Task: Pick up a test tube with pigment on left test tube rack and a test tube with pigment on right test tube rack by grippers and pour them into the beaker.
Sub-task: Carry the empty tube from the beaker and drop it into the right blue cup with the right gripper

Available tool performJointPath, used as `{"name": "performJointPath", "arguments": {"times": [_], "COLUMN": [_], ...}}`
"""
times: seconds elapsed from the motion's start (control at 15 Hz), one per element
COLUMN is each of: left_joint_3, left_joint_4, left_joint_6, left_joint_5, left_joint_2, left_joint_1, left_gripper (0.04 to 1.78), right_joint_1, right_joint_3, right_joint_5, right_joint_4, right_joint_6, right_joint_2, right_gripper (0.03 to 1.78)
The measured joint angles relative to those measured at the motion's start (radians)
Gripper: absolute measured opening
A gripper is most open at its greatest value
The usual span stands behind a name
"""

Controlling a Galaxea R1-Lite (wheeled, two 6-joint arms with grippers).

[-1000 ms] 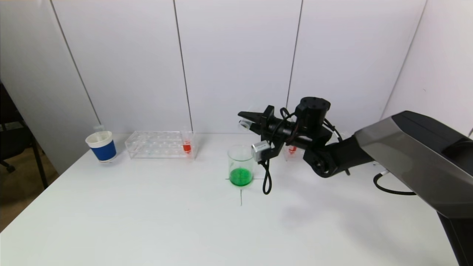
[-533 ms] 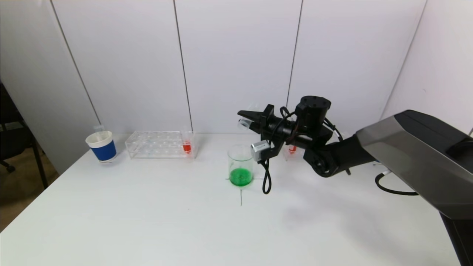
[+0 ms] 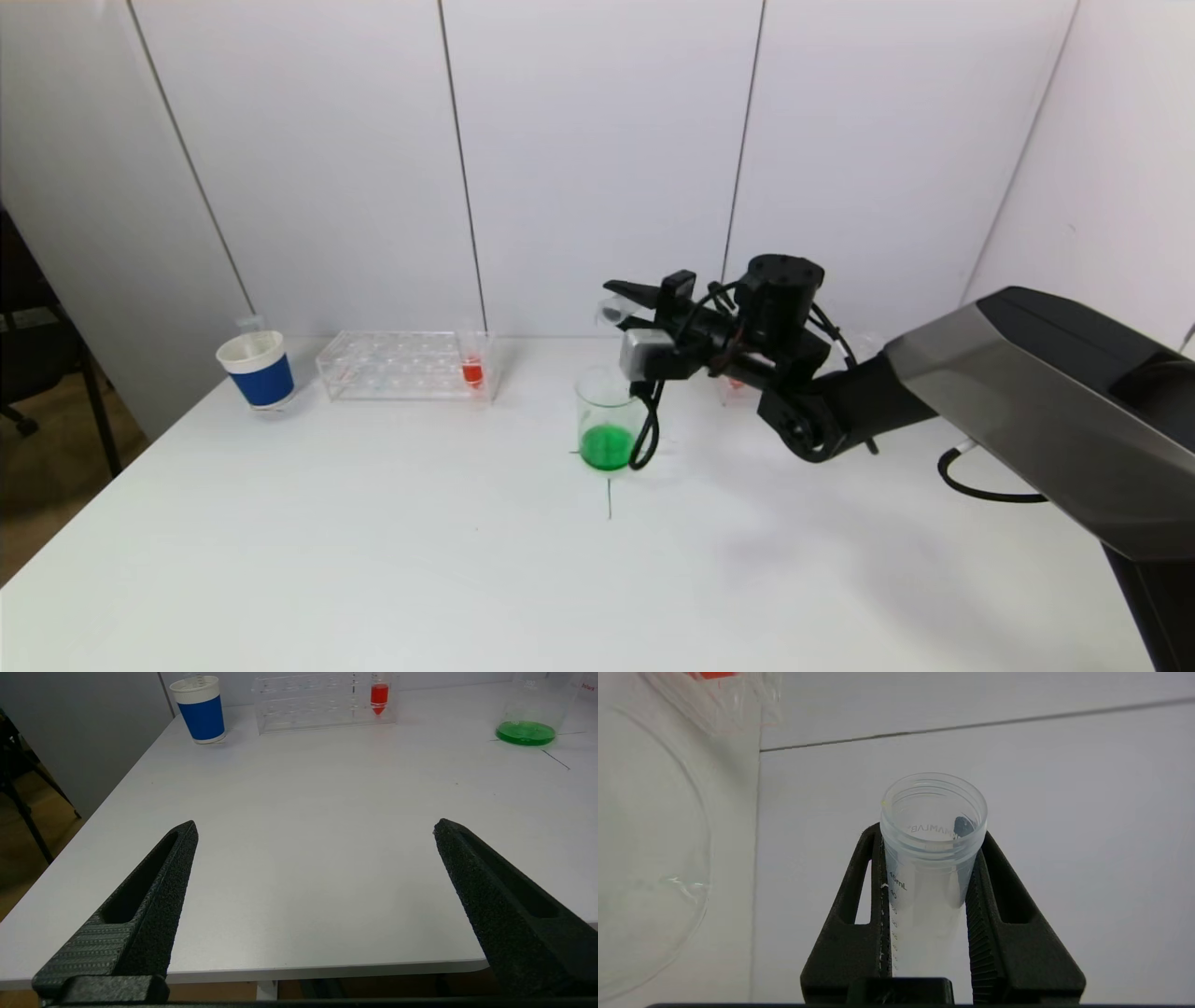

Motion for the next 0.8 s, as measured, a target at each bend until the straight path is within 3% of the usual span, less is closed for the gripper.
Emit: {"name": "performJointPath", "arguments": {"times": [0.2,0.4,0.67,0.8], "left_joint_3": [0.000,0.000,0.000,0.000], "left_joint_4": [0.000,0.000,0.000,0.000], "left_joint_6": [0.000,0.000,0.000,0.000], "left_joint_5": [0.000,0.000,0.000,0.000], "left_joint_2": [0.000,0.000,0.000,0.000], "left_joint_1": [0.000,0.000,0.000,0.000], "left_gripper": [1.76,1.76,1.76,1.76], "right_joint_1": [0.004,0.009,-0.002,-0.044], "right_joint_3": [-0.003,0.000,0.008,0.024], "right_joint_5": [-0.194,-0.371,-0.514,-0.531], "right_joint_4": [-0.057,-0.018,0.185,0.284], "right_joint_6": [0.298,0.597,0.966,1.104], "right_joint_2": [-0.022,-0.083,-0.223,-0.294], "right_gripper": [0.51,0.51,0.51,0.51]}}
